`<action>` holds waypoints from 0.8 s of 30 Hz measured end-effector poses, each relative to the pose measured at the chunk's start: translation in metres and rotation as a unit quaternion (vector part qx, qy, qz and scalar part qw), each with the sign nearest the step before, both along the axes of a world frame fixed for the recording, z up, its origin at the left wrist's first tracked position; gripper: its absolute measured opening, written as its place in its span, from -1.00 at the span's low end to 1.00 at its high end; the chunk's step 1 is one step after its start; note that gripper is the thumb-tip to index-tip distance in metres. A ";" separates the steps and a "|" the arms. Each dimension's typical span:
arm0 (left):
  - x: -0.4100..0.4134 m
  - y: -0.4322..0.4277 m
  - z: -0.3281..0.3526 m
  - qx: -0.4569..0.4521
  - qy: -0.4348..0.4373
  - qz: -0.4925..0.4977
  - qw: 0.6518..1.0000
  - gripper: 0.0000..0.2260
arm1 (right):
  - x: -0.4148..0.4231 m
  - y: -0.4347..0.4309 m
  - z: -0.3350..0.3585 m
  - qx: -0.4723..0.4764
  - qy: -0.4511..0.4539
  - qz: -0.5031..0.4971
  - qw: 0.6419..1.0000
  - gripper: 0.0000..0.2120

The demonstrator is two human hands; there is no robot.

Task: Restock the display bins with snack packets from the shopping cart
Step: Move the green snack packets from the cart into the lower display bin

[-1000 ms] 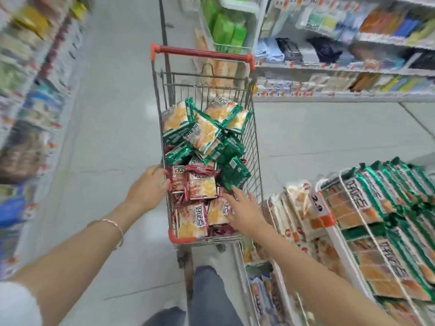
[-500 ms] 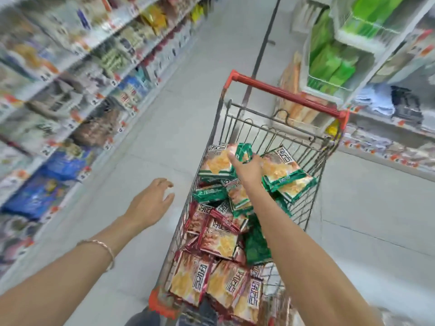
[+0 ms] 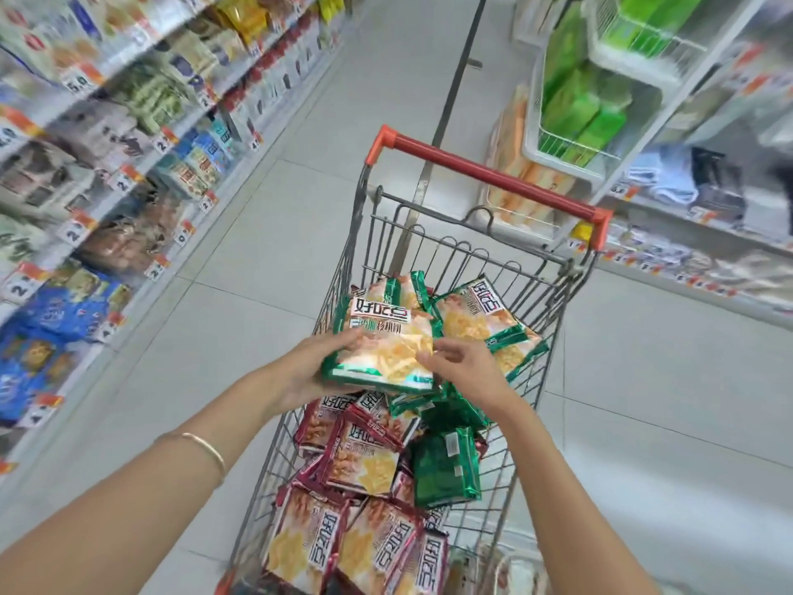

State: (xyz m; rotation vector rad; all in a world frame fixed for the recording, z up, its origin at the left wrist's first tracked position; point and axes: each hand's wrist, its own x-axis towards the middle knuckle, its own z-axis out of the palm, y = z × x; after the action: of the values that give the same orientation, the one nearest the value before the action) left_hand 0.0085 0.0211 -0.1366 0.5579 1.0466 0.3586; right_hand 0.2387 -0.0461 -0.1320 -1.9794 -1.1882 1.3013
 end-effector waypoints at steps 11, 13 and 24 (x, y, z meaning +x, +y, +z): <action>-0.019 -0.008 -0.014 0.031 0.087 0.023 0.995 -0.83 | 0.053 0.028 -0.036 0.094 -0.083 -0.385 0.914 -0.55; -0.024 -0.006 -0.015 0.065 0.129 0.052 0.988 -0.91 | 0.055 0.014 -0.024 0.169 -0.074 -0.393 0.901 -0.50; -0.041 -0.061 0.022 0.139 0.117 -0.056 0.982 -0.78 | -0.068 -0.088 -0.004 0.034 0.252 -0.299 0.920 -0.14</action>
State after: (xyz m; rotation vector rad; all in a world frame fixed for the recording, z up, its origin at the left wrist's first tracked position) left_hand -0.0322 -0.0398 -0.1143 0.9250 1.1938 0.3473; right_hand 0.1705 -0.1346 -0.1365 -1.6147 -0.3343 1.2898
